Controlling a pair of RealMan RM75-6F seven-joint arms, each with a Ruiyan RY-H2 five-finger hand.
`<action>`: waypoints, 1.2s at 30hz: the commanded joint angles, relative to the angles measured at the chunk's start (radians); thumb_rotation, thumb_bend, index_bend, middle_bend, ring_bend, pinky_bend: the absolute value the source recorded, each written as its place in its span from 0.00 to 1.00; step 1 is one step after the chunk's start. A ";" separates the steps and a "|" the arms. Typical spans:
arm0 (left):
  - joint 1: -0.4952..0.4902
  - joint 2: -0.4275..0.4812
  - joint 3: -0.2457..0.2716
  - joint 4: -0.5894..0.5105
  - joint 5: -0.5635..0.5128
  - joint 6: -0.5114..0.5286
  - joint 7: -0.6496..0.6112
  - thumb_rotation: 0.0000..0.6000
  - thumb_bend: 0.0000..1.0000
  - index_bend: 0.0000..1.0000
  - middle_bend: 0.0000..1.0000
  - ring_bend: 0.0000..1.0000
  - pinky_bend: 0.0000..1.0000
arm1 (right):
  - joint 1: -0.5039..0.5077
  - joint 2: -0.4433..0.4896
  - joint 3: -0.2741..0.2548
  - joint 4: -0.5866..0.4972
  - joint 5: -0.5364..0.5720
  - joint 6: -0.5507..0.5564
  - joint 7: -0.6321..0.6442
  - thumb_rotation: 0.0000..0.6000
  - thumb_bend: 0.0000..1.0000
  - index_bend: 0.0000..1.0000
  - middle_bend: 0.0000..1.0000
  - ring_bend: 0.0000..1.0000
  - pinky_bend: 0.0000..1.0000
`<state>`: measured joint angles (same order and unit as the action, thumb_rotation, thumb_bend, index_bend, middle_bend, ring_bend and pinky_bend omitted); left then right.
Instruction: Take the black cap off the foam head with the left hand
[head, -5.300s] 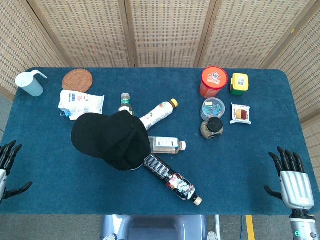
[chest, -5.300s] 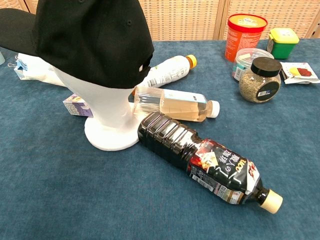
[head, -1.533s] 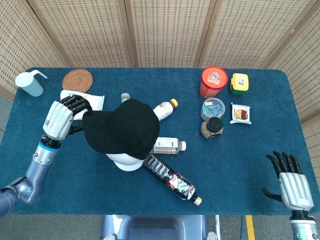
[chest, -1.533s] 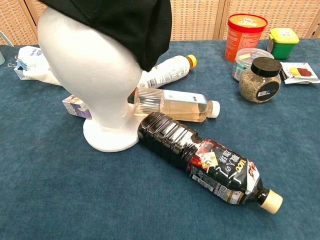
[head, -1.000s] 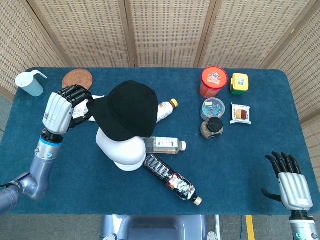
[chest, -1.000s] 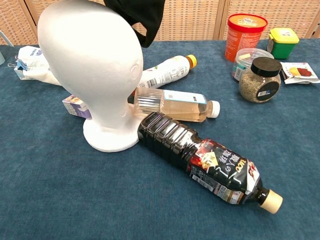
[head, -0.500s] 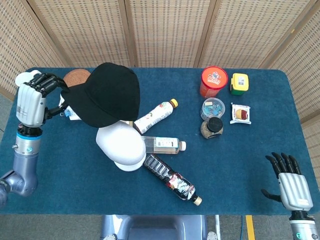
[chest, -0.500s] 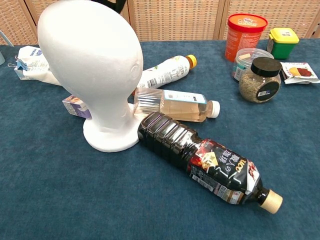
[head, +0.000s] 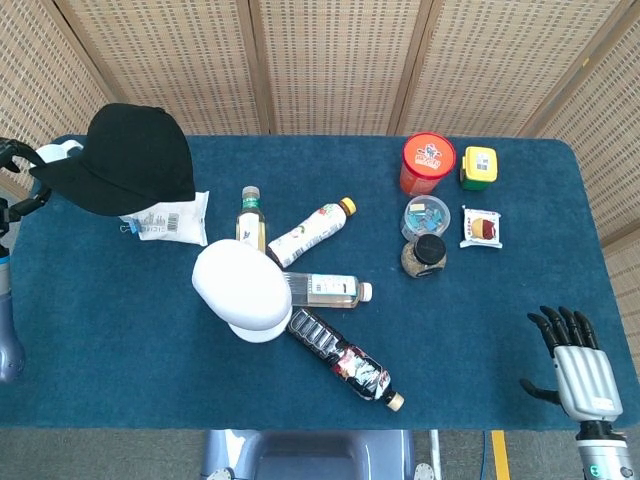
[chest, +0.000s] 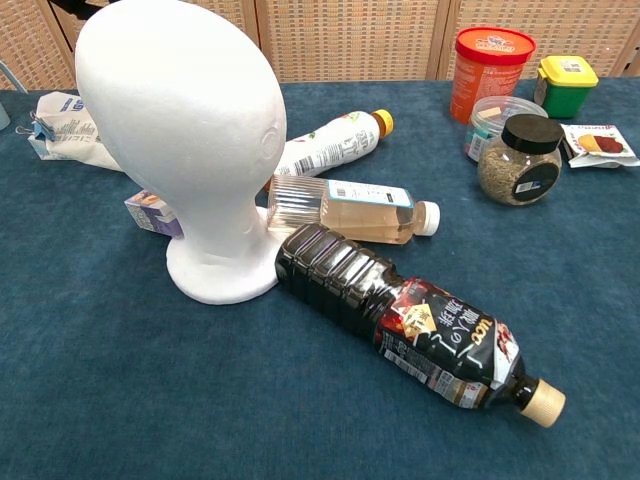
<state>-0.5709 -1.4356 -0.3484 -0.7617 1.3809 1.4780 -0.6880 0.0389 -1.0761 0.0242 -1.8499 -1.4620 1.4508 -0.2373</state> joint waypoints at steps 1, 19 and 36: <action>-0.013 -0.098 0.001 0.135 -0.039 -0.054 -0.065 1.00 0.46 0.71 0.55 0.41 0.57 | 0.001 -0.001 0.000 0.001 0.000 0.000 -0.002 1.00 0.05 0.16 0.12 0.00 0.00; -0.157 -0.398 -0.020 0.425 -0.072 -0.069 -0.089 1.00 0.46 0.71 0.55 0.41 0.57 | -0.005 -0.009 0.001 0.004 -0.003 0.015 -0.018 1.00 0.05 0.16 0.12 0.00 0.00; -0.069 -0.276 0.114 0.197 -0.024 -0.279 0.035 1.00 0.17 0.01 0.00 0.00 0.08 | -0.006 -0.015 -0.005 0.006 -0.009 0.013 -0.030 1.00 0.05 0.16 0.12 0.00 0.00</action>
<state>-0.6710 -1.7665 -0.2601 -0.4897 1.3438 1.2098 -0.6942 0.0329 -1.0915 0.0195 -1.8435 -1.4714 1.4637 -0.2671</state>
